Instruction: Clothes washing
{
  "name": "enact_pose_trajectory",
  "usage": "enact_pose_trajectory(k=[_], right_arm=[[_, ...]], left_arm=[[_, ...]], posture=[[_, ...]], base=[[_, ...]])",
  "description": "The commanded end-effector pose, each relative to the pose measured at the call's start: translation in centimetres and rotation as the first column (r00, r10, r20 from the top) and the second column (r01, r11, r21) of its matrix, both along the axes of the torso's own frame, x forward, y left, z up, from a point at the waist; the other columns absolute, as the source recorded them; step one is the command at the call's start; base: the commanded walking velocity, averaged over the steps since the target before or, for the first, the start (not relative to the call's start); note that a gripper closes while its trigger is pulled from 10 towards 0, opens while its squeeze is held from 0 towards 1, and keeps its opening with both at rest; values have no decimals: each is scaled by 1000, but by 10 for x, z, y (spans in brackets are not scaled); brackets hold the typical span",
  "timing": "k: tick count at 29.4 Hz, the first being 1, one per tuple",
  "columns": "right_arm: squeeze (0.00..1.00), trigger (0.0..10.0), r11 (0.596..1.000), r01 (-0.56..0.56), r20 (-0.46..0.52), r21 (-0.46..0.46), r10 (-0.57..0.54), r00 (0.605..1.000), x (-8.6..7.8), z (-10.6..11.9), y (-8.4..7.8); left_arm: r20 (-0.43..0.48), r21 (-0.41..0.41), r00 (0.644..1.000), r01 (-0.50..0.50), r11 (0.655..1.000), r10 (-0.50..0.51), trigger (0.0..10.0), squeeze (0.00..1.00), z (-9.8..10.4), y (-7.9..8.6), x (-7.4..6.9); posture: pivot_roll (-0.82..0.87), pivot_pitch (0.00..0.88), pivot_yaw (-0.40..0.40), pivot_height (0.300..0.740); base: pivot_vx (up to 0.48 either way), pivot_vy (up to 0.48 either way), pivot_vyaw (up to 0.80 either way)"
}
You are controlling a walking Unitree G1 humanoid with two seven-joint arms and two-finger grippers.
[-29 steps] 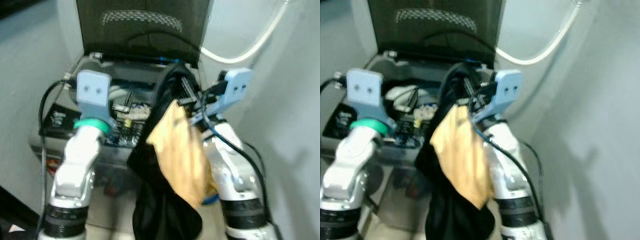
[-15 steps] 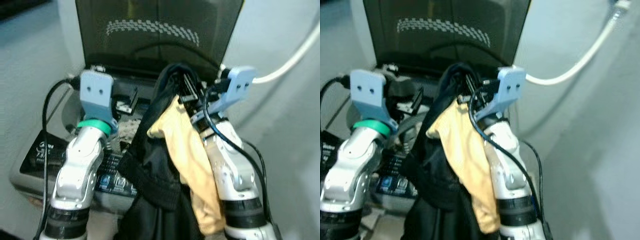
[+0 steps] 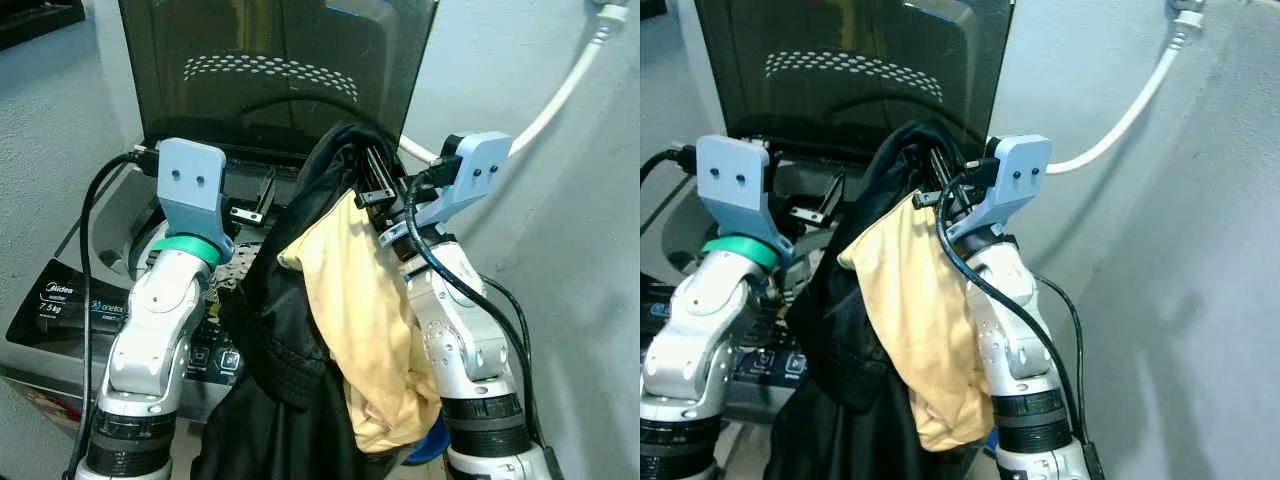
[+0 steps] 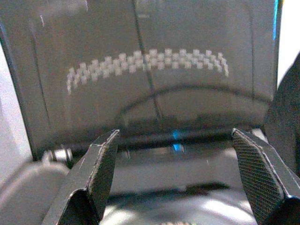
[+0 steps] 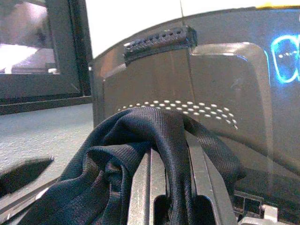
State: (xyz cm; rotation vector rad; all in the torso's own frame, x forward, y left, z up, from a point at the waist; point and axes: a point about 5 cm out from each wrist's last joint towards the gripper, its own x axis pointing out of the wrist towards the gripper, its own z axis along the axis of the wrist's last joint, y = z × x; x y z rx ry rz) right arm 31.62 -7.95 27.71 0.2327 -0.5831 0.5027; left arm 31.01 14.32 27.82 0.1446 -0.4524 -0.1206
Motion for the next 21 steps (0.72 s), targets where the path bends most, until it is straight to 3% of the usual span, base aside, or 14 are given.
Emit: enact_pose_trajectory(k=[1,2,4,8,9,10,12,13,14,16,17,18,20,21], right_arm=[[0,10000,997,-69,97,-24,71,993,-9,19,5],[0,10000,988,-142,154,-54,149,977,-14,33,11],[0,10000,988,-142,154,-54,149,977,-14,33,11],[0,10000,977,-198,248,-73,210,946,-17,60,16],[0,10000,973,-219,306,-74,231,923,-17,80,21],[0,10000,973,-219,306,-74,231,923,-17,80,21],[0,10000,977,-206,406,-61,213,889,-11,123,33],[0,10000,977,-206,406,-61,213,889,-11,123,33],[0,10000,983,-179,425,-39,178,887,-6,139,37],[0,10000,983,-179,425,-39,178,887,-6,139,37],[0,10000,993,-119,442,26,96,892,4,167,43],[0,10000,992,-113,448,51,79,891,5,175,43],[0,10000,991,-115,451,65,73,889,6,179,43],[0,10000,978,-165,473,131,85,877,0,195,43]], left_arm=[[128,25,992,-26,999,22,10000,0,24,3,-4],[204,56,978,-64,996,51,10000,0,39,6,-4],[204,56,978,-64,996,51,10000,0,39,6,-4],[313,91,943,-148,985,113,10000,0,57,10,-5],[376,105,915,-201,974,149,10000,0,67,13,-6],[376,105,915,-201,974,149,10000,0,67,13,-6],[432,110,887,-231,967,163,10000,0,76,13,-8],[432,110,887,-231,967,163,10000,0,76,13,-8],[419,95,897,-200,975,144,10000,0,73,11,-9],[419,95,897,-200,975,144,10000,0,73,11,-9],[374,65,923,-125,990,92,10000,0,62,4,-17],[369,64,926,-110,992,79,10000,0,58,2,-21],[368,67,927,-106,992,74,10000,0,57,1,-23],[401,114,907,-190,975,129,10000,0,50,0,-28]], posture=[[167,0,2,740],[163,0,4,740],[163,0,4,740],[155,0,4,740],[147,0,4,740],[147,0,4,740],[137,0,2,740],[137,0,2,740],[136,0,0,740],[136,0,0,740],[143,0,-20,740],[143,0,-20,740],[143,0,-20,740],[157,0,-38,740]], base=[[0,0,0],[0,0,0],[0,0,0],[0,0,0],[0,0,0],[0,0,0],[0,0,0],[0,0,0],[0,0,0],[0,0,0],[0,0,0],[0,0,0],[0,0,0],[0,0,0]])
